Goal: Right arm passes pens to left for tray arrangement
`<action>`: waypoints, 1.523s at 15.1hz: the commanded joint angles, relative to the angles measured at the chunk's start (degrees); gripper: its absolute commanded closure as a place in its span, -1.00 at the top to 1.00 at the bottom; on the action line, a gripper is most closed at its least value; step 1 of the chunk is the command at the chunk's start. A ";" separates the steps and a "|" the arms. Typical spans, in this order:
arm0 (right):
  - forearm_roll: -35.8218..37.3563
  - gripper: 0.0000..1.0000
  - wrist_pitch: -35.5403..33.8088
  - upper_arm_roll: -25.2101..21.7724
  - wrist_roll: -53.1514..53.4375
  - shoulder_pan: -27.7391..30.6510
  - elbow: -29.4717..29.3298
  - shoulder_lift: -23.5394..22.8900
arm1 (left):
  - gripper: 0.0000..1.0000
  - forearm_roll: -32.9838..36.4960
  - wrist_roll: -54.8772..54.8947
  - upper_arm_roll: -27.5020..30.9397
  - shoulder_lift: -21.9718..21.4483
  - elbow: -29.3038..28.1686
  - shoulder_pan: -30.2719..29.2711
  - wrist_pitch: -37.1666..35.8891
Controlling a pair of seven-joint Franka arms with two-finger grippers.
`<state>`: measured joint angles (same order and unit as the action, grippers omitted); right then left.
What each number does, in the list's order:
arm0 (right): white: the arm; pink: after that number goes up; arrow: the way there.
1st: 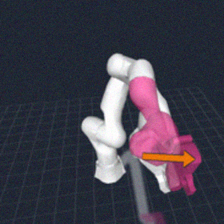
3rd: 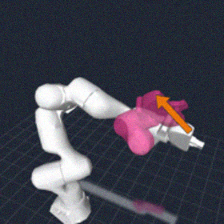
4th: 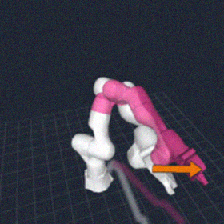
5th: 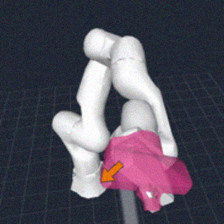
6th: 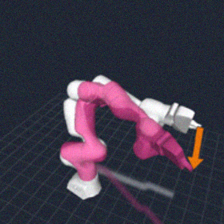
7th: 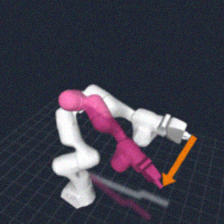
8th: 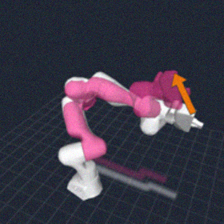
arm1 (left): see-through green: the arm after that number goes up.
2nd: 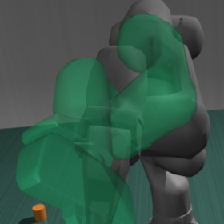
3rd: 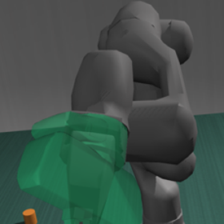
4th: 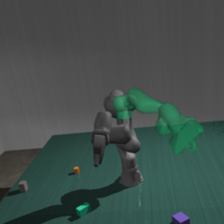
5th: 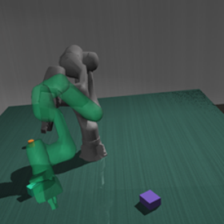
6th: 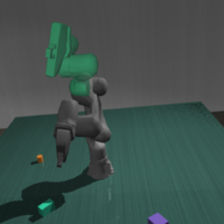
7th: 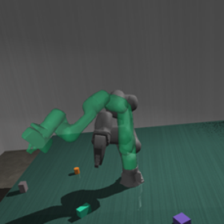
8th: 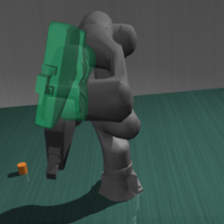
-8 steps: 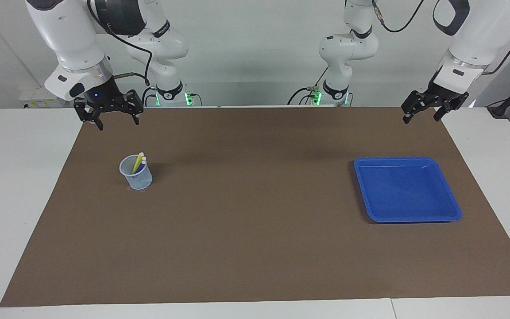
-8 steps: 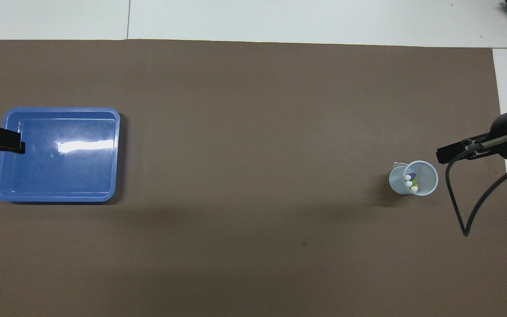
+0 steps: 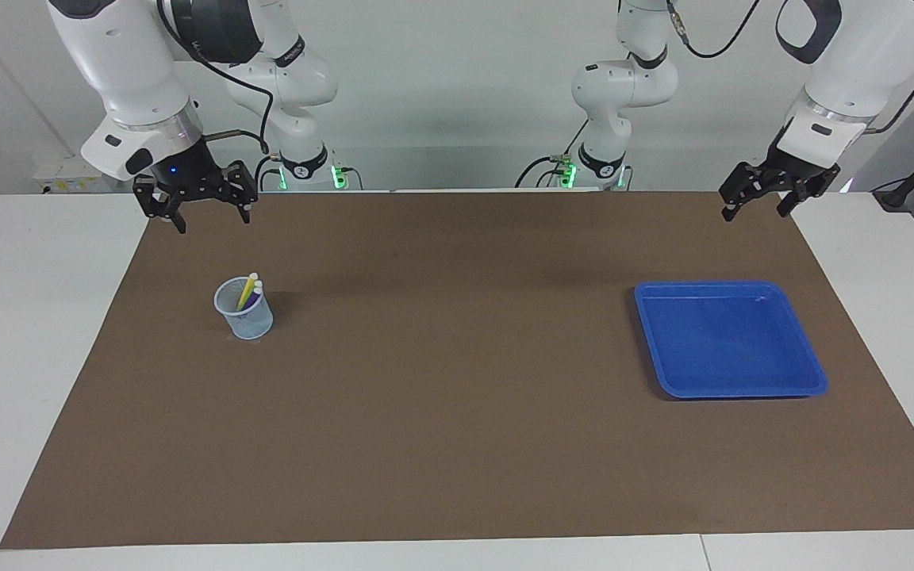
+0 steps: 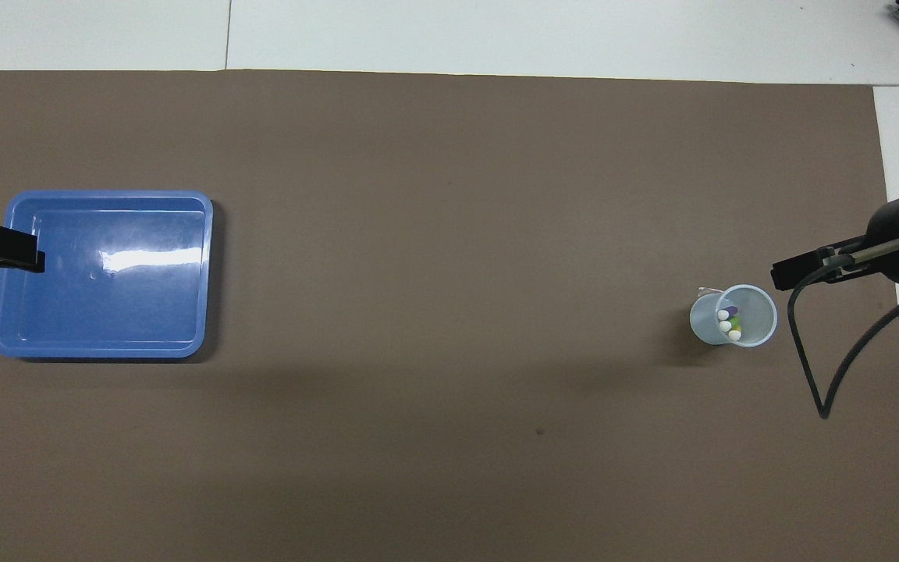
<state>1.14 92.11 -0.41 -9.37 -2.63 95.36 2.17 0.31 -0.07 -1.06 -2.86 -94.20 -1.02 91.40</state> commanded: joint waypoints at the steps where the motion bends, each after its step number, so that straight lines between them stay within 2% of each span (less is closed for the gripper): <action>1: -0.97 1.00 -0.61 0.93 1.29 0.26 -1.06 -0.68 | 1.00 -0.75 0.86 -0.43 -1.89 -2.13 -0.57 0.97; 6: -0.88 1.00 -0.53 0.50 0.85 0.00 -0.19 0.20 | 1.00 -0.75 0.86 -0.43 -1.89 -1.87 -0.57 0.79; 7: -0.88 1.00 1.56 0.41 1.02 -0.61 0.61 0.20 | 1.00 -0.75 0.86 -0.43 -1.80 -1.87 -0.57 0.97; 12: -0.88 1.00 16.06 0.32 1.73 0.61 12.81 1.34 | 1.00 -0.75 0.42 -0.34 -1.89 -1.87 -0.13 0.53; 16: -0.88 0.98 19.43 0.41 1.81 2.81 16.34 -0.68 | 1.00 -0.75 0.33 -0.43 -1.89 -1.87 0.14 0.53; 18: -0.88 0.73 19.43 0.41 1.90 2.98 18.88 -0.59 | 1.00 -0.75 0.33 -0.43 -1.89 -1.87 0.14 0.53; 21: -0.88 0.54 21.26 0.41 2.08 2.72 23.10 -1.38 | 1.00 -0.75 0.33 -0.43 -1.98 -2.13 0.14 0.62; 23: -0.88 0.33 22.68 0.41 2.08 2.02 23.81 -1.47 | 1.00 -0.75 0.33 -0.43 -2.42 -2.39 0.05 0.44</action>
<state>1.06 112.87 -0.36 -8.36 -0.43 117.28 0.25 0.28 -0.06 -1.65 -2.99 -94.21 -0.99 91.39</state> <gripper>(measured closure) 0.220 0.000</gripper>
